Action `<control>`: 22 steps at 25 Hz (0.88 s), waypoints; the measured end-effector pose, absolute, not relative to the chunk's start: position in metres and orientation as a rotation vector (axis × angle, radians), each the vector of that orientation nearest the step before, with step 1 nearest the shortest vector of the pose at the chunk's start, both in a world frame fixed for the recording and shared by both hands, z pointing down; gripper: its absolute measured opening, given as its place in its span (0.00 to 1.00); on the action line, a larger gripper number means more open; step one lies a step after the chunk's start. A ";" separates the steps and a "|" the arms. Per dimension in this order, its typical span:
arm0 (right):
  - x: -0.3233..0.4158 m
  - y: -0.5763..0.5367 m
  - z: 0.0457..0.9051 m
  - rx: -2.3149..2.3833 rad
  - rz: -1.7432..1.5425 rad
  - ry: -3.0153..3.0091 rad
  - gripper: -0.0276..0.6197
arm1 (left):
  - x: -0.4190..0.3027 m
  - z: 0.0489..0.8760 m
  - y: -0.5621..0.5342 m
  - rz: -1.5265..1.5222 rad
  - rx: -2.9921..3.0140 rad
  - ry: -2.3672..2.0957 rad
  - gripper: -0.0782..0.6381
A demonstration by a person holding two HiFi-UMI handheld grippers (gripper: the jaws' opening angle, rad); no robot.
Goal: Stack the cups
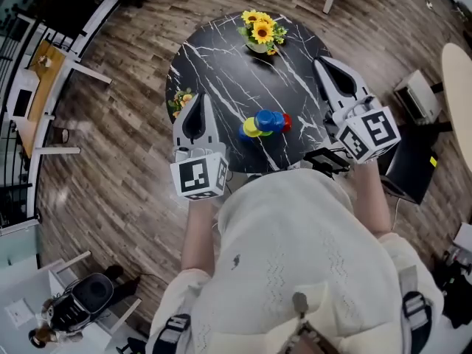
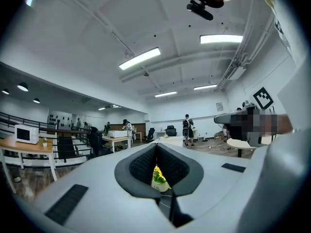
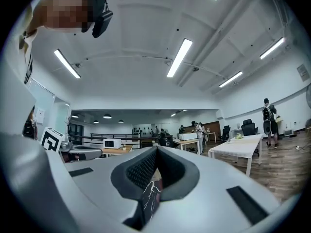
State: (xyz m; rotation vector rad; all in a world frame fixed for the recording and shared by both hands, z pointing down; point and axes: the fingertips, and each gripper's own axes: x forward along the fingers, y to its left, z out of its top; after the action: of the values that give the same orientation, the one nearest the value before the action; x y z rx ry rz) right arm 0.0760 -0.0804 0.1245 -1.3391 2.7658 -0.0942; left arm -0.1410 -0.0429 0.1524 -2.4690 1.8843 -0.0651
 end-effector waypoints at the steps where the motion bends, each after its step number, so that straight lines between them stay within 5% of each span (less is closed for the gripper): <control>1: 0.075 -0.080 0.124 -1.339 -0.095 2.764 0.05 | -0.141 0.154 -0.042 -0.075 -2.468 1.884 0.14; 22: 0.073 -0.082 0.135 -1.324 -0.092 2.829 0.05 | -0.134 0.167 -0.050 -0.119 -2.493 1.889 0.14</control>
State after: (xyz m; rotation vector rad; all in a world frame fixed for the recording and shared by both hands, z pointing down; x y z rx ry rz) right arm 0.0734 -0.0822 0.1346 -1.3243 2.8290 -0.0923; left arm -0.1341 -0.0502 0.1670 -2.4926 1.8887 -0.1193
